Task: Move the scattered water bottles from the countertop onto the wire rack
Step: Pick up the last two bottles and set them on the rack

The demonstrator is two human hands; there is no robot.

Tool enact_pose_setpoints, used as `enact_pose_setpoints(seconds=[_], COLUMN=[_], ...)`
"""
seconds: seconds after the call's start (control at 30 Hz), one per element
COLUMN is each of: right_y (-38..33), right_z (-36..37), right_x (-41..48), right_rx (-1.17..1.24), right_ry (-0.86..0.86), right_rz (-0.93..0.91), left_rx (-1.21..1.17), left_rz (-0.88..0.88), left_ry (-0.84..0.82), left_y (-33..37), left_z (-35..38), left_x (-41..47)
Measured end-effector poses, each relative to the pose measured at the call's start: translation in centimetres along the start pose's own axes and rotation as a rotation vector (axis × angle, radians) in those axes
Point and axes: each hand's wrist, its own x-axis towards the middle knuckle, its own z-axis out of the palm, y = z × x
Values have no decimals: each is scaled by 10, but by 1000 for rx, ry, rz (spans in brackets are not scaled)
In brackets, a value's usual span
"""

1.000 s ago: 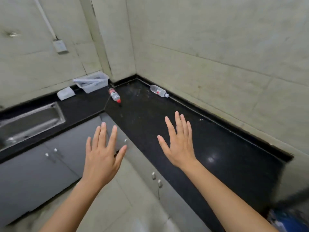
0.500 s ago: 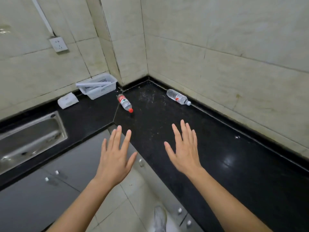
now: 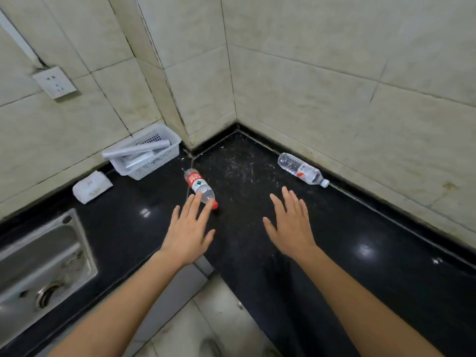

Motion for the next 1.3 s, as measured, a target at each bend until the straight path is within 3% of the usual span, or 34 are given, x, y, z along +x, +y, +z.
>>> enact_pose_setpoints(seconds=[0.13, 0.23, 0.37, 0.57, 0.7, 0.8, 1.0, 1.17, 1.3], right_y=[-20, -37, -73, -135, -161, -155, -102, -50, -21], right_z=[37, 66, 114, 180, 204, 202, 167, 137, 120], right_x=[46, 79, 128, 182, 192, 194, 172, 128, 103], right_rx=[9, 174, 504, 906, 1273, 1447, 1493, 1586, 1506], right_ry=[-128, -254, -377, -456, -328, -179, 168, 600, 660], right_rz=[48, 174, 506, 966, 1253, 1369, 1500, 1541, 1518], left_rx=[-39, -173, -467, -624, -803, -760, -796, -872, -902], left_rz=[-19, -64, -165, -234, -219, -172, -136, -88, -20], left_ry=[-149, -254, -330, -417, -497, -487, -590, -702, -832], left_y=[-62, -108, -178, -248, -246, -228, -167, -84, -23], left_z=[42, 75, 113, 150, 169, 180, 175, 185, 176], left_x=[53, 98, 179, 280, 313, 323, 331, 305, 285])
